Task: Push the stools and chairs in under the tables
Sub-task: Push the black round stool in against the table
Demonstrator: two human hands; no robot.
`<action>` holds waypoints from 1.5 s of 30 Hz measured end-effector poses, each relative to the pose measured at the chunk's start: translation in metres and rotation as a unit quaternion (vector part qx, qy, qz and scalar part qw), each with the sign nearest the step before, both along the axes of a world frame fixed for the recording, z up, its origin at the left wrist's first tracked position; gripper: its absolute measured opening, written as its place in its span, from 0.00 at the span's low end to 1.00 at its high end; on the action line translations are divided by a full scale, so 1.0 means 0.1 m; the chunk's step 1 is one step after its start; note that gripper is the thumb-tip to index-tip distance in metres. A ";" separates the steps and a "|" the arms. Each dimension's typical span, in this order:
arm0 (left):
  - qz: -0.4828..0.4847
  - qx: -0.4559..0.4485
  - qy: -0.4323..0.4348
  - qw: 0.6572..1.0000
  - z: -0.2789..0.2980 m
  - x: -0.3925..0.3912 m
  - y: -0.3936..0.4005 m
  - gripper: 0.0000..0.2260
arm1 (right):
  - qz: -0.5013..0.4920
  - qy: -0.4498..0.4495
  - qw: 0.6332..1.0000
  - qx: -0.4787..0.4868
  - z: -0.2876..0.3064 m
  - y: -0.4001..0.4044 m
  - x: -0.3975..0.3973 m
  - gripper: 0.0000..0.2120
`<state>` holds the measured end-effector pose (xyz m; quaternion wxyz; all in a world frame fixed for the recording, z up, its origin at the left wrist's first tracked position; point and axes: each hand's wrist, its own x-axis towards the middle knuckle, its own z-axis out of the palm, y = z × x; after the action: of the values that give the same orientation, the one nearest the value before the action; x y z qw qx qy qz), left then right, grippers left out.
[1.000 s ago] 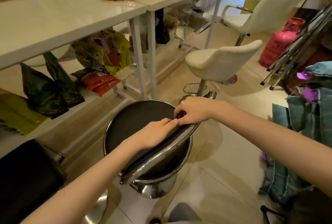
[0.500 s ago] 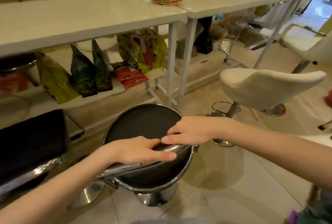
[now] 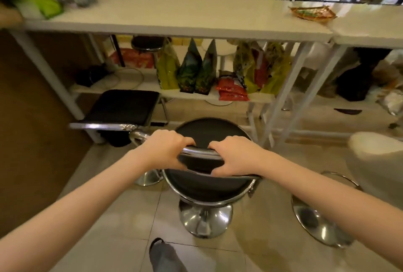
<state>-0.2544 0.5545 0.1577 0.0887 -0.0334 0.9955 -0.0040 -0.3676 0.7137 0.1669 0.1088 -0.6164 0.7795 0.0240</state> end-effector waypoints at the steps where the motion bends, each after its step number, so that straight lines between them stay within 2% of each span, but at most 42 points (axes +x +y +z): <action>1: 0.012 -0.013 0.009 1.000 -0.01 -0.01 0.03 0.21 | 0.002 0.008 1.000 0.000 -0.01 0.00 -0.01 0.22; 6: 0.056 -0.049 0.035 0.997 -0.05 -0.06 0.14 0.14 | 0.003 0.030 0.999 0.008 -0.02 0.02 -0.05 0.19; 17: 0.075 -0.089 0.078 0.990 -0.09 -0.10 0.38 0.14 | 0.027 0.086 0.996 0.008 0.01 0.18 -0.17 0.24; 20: 0.082 -0.085 0.078 0.990 -0.10 -0.10 0.38 0.14 | 0.009 0.095 0.995 0.019 0.03 0.18 -0.14 0.22; 24: 0.088 -0.083 0.056 0.991 -0.09 -0.12 0.36 0.14 | -0.052 0.054 0.997 0.034 0.02 0.15 -0.07 0.22; 30: 0.085 -0.142 0.102 0.981 -0.15 -0.09 0.41 0.12 | -0.086 0.146 0.985 -0.012 -0.08 0.20 0.00 0.17; 36: 0.074 -0.137 0.125 0.980 -0.22 -0.09 0.36 0.12 | -0.099 0.178 0.979 -0.026 -0.14 0.19 0.00 0.14; 39: 0.057 -0.136 0.150 0.978 -0.27 -0.06 0.32 0.14 | -0.089 0.173 0.979 -0.057 -0.20 0.22 -0.01 0.18; 42: 0.044 -0.117 0.185 0.975 -0.29 -0.03 0.30 0.16 | -0.054 0.185 0.977 -0.087 -0.25 0.26 -0.02 0.27; 45: 0.004 -0.099 0.254 0.962 -0.34 0.05 0.28 0.22 | -0.033 0.216 0.970 -0.106 -0.29 0.28 -0.01 0.30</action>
<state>-0.2495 0.5826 0.1234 -0.1708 -0.0464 0.9798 -0.0937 -0.3690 0.7416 0.1377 -0.1273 -0.5786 0.8025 0.0708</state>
